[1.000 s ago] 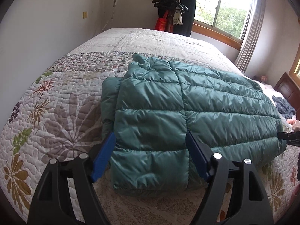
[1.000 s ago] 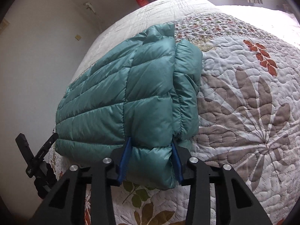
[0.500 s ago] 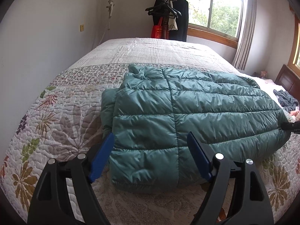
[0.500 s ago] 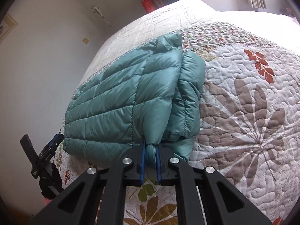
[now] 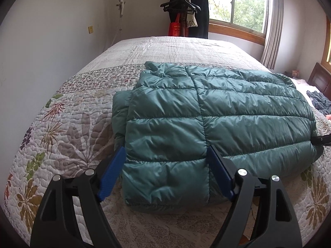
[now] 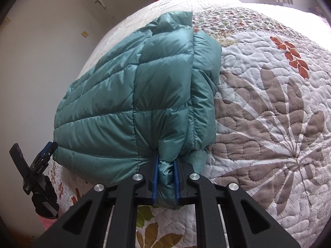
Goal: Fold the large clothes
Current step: 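Grasp the folded jacket edge with both tools and lift it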
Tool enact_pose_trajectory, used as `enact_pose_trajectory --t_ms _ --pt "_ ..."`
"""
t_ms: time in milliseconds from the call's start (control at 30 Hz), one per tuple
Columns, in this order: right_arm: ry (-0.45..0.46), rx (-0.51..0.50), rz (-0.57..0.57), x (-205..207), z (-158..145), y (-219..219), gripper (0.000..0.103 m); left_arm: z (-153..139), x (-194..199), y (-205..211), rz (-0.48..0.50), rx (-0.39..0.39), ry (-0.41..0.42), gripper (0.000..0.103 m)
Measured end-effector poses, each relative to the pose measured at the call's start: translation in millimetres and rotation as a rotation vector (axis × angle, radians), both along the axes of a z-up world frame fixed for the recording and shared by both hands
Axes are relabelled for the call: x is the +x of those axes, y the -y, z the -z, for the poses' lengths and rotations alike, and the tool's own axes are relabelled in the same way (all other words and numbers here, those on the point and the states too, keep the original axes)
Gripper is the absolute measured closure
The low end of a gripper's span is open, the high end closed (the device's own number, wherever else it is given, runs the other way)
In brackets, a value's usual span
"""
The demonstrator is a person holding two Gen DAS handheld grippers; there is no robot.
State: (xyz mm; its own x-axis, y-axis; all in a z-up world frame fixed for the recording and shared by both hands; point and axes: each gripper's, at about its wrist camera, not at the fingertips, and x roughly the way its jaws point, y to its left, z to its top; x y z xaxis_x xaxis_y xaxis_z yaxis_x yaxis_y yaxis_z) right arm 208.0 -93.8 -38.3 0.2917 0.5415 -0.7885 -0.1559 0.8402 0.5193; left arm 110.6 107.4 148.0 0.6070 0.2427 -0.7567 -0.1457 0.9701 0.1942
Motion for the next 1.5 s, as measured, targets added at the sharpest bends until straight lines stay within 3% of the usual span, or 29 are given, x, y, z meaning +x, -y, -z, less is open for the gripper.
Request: enact_pose_trajectory --t_ms 267,400,433,467,600,667,800,933,1133,1333,1400,1467,1500 --pt "0.000 -0.014 -0.002 0.6 1.7 -6.9 0.090 6.2 1.6 -5.2 0.003 -0.006 -0.015 0.023" --pt "0.031 -0.019 -0.002 -3.7 -10.7 -6.5 0.085 -3.1 0.0 -15.8 -0.007 -0.084 -0.007 0.022" --pt "0.045 -0.013 0.002 -5.1 -15.8 -4.8 0.080 -6.6 -0.7 -21.9 -0.017 -0.112 -0.002 0.020" --pt "0.050 -0.001 0.007 -6.0 -19.2 -2.4 0.068 -9.7 -1.6 -28.1 -0.031 -0.134 0.004 0.018" --pt "0.087 0.039 0.026 -7.5 -33.4 7.8 0.051 -19.2 -3.8 -50.7 -0.076 -0.213 0.014 0.015" --pt "0.097 0.064 0.037 -6.0 -37.0 13.8 0.031 -22.1 -3.9 -64.6 -0.098 -0.267 0.018 0.013" --pt "0.081 0.154 0.063 3.9 -32.6 29.2 0.024 -17.6 4.4 -94.8 -0.140 -0.396 -0.017 0.013" --pt "0.012 0.226 0.060 26.5 -13.6 33.5 0.023 -0.6 21.0 -115.0 -0.183 -0.478 -0.064 0.013" --pt "-0.090 0.288 0.049 57.9 22.0 28.5 0.022 36.9 49.6 -120.4 -0.121 -0.661 -0.137 0.013" --pt "-0.082 0.345 0.030 76.2 27.6 22.5 0.022 46.6 79.1 -108.3 -0.065 -0.685 -0.148 0.013" --pt "-0.079 0.356 0.028 78.7 30.3 18.7 0.028 49.6 87.0 -103.4 -0.069 -0.693 -0.156 0.013" --pt "-0.067 0.380 0.016 75.8 30.5 16.4 0.047 51.5 88.7 -98.4 -0.088 -0.688 -0.142 0.022" --pt "-0.069 0.397 0.016 73.2 30.9 17.0 0.051 52.8 87.7 -95.1 -0.101 -0.676 -0.140 0.025"
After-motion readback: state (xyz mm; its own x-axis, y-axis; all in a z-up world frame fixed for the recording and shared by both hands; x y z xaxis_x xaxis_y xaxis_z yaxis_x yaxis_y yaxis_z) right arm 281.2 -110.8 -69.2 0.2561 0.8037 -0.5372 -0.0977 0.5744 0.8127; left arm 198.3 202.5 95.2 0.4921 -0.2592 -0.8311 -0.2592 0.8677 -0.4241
